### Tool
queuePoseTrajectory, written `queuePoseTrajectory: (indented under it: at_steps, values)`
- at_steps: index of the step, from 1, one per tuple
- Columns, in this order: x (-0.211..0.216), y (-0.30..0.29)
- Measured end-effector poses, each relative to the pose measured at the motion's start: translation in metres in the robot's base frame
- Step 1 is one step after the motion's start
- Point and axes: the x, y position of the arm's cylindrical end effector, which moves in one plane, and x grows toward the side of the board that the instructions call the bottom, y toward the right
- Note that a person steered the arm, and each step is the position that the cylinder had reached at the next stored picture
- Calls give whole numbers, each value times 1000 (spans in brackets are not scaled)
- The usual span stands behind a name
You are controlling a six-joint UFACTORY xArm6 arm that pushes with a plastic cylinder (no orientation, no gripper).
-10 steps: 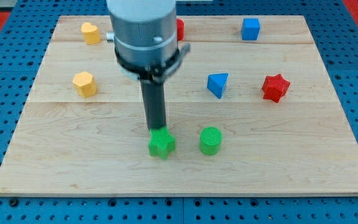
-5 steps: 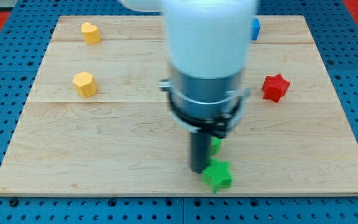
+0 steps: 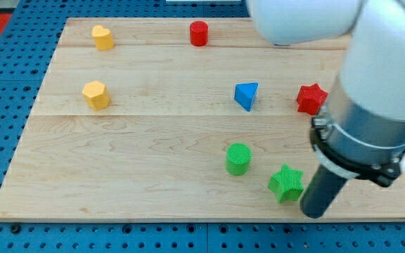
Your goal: Push the green star to the right side of the board
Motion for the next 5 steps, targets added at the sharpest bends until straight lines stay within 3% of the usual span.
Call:
queuePoseTrajectory:
  at_steps: [1, 2, 3, 4, 5]
  values:
    - [3, -82]
    - [-13, -107]
    - [-42, -62]
    - [-36, -18]
    - [-54, -9]
